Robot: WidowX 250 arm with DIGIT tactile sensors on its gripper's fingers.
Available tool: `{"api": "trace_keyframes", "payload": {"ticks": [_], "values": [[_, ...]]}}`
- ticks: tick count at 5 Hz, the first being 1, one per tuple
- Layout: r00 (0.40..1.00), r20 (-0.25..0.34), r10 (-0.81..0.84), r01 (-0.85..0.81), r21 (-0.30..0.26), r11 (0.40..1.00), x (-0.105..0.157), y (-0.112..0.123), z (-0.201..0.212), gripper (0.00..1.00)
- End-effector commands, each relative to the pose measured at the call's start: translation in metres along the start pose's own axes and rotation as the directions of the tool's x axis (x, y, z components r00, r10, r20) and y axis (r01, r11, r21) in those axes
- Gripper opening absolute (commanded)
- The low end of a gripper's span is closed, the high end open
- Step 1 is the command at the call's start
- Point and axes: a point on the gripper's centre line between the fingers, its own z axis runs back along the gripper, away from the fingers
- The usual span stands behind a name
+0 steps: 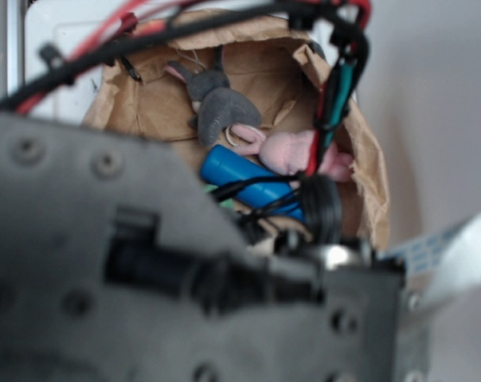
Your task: Grab the green ball.
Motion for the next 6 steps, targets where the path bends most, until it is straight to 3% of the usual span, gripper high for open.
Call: {"api": "trace_keyframes", "payload": {"ticks": [1, 2, 3, 4, 6], "values": [[0.986, 0.085, 0.146, -0.140, -0.062, 0.988, 0.012, 0.050, 0.063, 1.00], [0.988, 0.069, 0.135, -0.132, -0.044, 0.990, 0.013, 0.067, 0.059, 1.00], [0.990, 0.104, 0.099, -0.102, 0.029, 0.994, 0.013, 0.075, 0.042, 1.00], [0.995, 0.073, 0.063, -0.069, 0.078, 0.995, 0.010, 0.057, 0.030, 1.00], [0.995, 0.073, 0.063, -0.069, 0.078, 0.995, 0.010, 0.057, 0.030, 1.00]]}}
